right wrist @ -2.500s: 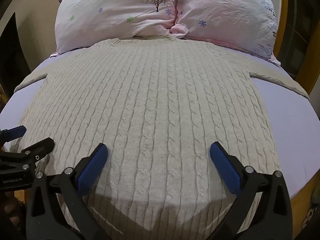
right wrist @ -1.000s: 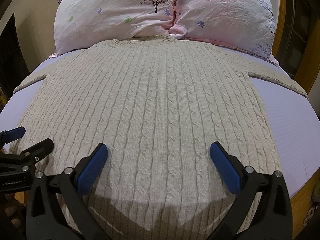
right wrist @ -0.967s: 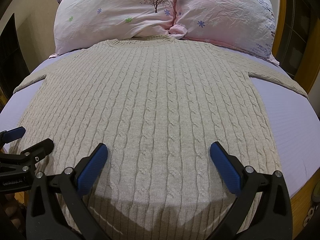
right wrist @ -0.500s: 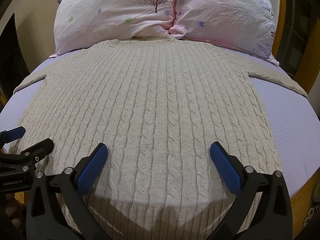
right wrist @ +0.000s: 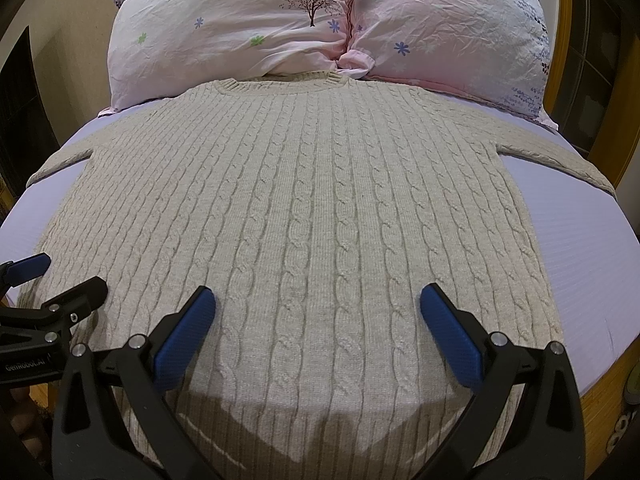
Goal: Fold small clothes
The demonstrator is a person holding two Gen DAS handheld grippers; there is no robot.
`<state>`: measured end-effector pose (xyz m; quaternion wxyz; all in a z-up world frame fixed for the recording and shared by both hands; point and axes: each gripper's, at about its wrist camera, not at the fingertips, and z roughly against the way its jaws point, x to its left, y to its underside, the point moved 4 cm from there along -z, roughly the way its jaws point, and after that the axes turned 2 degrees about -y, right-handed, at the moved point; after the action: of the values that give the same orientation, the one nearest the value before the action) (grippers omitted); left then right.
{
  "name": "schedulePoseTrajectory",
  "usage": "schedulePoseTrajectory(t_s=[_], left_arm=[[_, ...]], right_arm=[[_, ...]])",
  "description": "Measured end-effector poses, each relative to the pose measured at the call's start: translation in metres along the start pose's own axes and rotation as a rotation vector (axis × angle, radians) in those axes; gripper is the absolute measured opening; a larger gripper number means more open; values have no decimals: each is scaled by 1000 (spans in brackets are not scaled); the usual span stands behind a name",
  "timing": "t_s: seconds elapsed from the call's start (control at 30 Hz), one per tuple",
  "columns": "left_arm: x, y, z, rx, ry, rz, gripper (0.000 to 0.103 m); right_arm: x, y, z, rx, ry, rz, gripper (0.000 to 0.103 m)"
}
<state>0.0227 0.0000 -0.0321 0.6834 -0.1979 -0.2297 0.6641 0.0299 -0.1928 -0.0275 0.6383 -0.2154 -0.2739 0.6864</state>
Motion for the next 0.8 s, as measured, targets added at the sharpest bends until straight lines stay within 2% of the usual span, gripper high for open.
schedulePoseTrajectory(t_s=[0.37,0.6,0.67,0.73,0.8], left_arm=[[0,0,0,-2,0,0,102],[0,0,0,-3,0,0,102],[0,0,0,-8,-1,-3,102],[0,0,1,-21,0,-11,102],[1,-1,0,-33,8,-21,102]], right_arm=[[0,0,1,0,0,1,101],[-3,-10,15,-3,-6,12,101],[-6,-15,16,0,-37,32,101],[-20,-27,22,10,-131,22,101],[-51,-46,34,-30,-223,-59,101]])
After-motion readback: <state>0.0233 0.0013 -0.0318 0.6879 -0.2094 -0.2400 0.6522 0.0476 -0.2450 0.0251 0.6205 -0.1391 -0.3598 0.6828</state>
